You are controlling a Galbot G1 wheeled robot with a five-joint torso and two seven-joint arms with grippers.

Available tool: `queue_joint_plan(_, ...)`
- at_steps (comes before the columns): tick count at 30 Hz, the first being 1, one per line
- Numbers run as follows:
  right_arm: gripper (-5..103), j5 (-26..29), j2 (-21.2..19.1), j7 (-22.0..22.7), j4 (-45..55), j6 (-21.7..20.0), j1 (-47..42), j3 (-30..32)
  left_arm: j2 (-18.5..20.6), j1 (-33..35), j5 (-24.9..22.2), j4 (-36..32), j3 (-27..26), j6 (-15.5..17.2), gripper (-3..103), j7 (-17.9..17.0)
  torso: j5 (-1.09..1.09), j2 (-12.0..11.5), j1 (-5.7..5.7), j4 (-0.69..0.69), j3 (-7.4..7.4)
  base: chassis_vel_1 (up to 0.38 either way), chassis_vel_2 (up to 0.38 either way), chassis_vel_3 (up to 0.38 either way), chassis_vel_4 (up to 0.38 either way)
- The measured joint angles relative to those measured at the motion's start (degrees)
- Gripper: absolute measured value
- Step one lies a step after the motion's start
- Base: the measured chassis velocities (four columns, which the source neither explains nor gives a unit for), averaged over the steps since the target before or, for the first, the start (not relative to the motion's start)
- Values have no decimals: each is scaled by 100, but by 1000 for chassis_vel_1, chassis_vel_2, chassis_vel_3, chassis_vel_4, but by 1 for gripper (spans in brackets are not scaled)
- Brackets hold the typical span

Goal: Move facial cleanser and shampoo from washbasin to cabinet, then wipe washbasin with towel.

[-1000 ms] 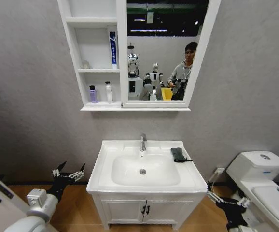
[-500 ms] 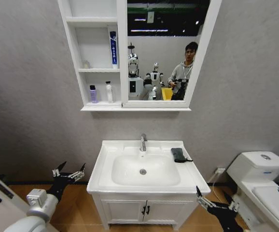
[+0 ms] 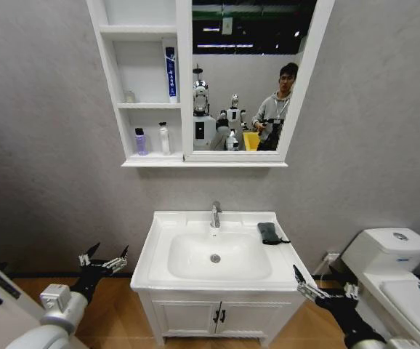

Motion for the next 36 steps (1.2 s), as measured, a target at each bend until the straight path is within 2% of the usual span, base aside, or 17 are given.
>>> queue_joint_plan(24,100,-22,1,27,-23,-6,17,-30,0,0,0,0,0,0,100,0,-1,-1,2,0,0,4,-5,-8,5)
queue_joint_plan(35,100,-24,-1,34,-24,-7,16,-32,0,0,0,0,0,0,100,0,3,-1,-2,0,0,165,-190,-156,160)
queue_joint_plan(36,100,-24,-1,34,-24,-7,15,-33,0,0,0,0,0,0,100,0,-3,0,-2,0,0,223,-279,-213,250)
